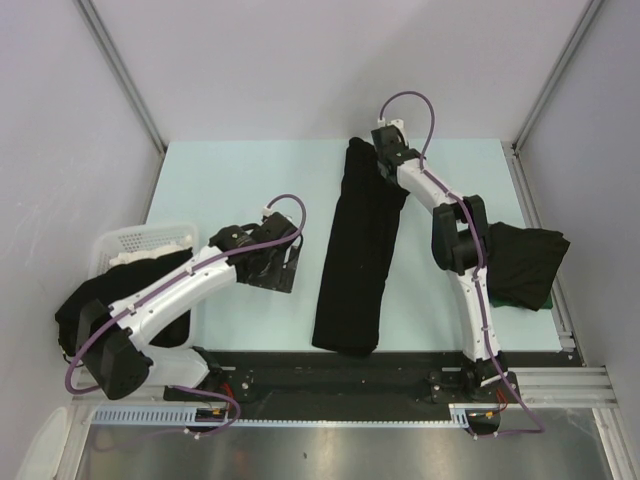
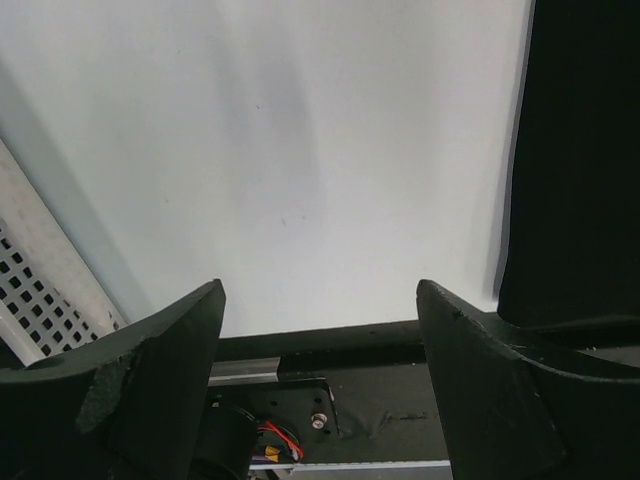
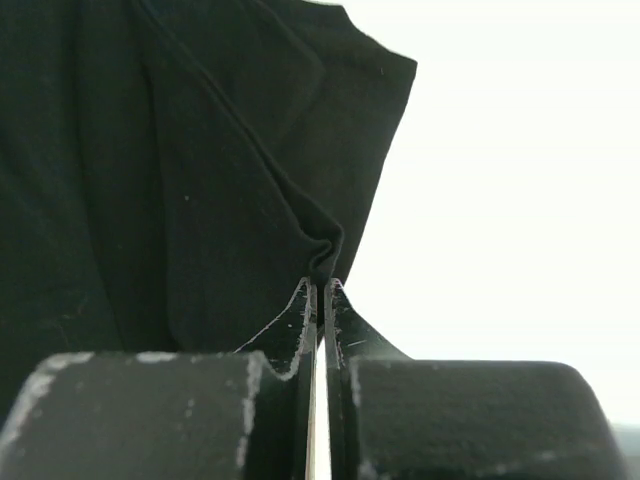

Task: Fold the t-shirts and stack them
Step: Rotate the tshirt 90 degrees

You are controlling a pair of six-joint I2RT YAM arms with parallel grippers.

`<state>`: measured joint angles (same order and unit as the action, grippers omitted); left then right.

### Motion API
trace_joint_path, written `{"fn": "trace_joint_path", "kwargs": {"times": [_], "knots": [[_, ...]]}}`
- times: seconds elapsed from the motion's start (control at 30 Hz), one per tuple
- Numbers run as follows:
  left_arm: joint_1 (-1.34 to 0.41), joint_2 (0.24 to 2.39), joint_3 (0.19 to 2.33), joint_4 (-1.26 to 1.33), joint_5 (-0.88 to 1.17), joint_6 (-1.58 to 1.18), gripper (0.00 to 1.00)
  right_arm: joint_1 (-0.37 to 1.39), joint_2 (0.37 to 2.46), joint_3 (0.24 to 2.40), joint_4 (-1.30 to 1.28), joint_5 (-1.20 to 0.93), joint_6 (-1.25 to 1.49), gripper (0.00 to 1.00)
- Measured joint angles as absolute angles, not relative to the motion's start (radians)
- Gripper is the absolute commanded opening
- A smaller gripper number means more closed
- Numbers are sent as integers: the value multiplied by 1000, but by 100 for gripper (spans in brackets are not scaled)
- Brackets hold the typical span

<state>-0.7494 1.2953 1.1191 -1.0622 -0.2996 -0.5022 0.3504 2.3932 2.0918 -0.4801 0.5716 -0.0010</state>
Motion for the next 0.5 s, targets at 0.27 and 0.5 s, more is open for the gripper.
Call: {"fn": "trace_joint_path", "kwargs": {"times": [0.27,0.5], "knots": [[-749,1319,1119,-1050,-286,-468,84,347,2394,2093,-589,611,38,20],[-749,1325,1121,-1028,-273,-452,85,344,2397,2121,-682,650,63,51]]}}
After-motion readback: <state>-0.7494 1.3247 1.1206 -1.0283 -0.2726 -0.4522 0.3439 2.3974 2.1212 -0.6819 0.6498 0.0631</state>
